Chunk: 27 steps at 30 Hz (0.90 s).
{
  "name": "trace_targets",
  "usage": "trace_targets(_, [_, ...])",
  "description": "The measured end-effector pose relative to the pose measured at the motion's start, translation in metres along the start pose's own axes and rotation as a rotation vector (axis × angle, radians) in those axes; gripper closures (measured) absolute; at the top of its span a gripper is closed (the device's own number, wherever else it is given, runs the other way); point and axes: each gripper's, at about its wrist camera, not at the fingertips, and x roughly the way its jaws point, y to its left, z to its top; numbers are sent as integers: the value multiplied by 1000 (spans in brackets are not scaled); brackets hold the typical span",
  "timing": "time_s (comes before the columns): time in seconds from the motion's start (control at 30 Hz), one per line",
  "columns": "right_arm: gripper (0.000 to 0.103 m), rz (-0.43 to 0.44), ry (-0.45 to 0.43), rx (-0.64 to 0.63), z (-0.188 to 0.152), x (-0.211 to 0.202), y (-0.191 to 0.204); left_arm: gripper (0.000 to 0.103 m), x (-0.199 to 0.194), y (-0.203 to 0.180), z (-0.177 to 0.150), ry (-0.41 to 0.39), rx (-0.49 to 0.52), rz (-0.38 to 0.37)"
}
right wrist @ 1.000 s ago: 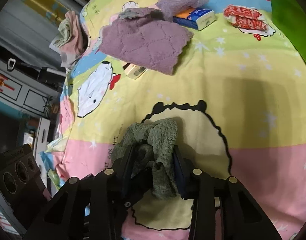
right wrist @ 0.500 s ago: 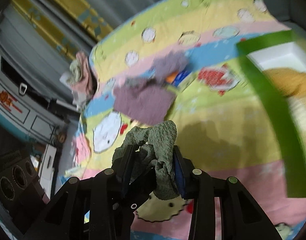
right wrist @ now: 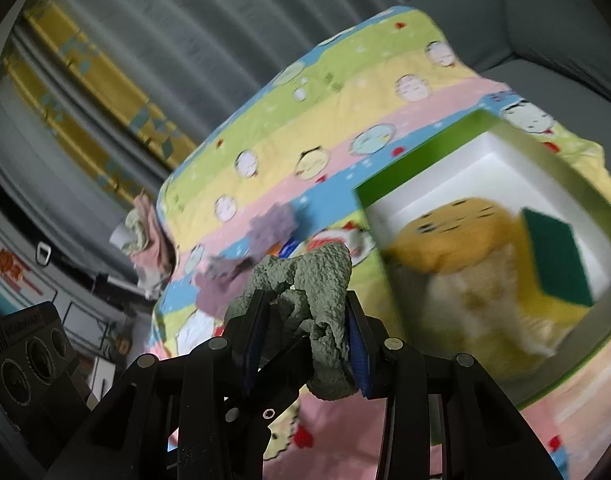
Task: Organize soft objects
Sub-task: 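Carry the grey-green towel into the green box and lower it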
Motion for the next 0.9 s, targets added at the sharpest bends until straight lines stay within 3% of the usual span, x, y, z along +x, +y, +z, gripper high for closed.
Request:
trace_targets(0.43, [63,-121,-42,113,20,-15,-65,76,60,-35,11,96,47,-109])
trace_targets(0.9, [63,-276,14,168,28,-1,-102,77,111,-37,6,226,11,-172])
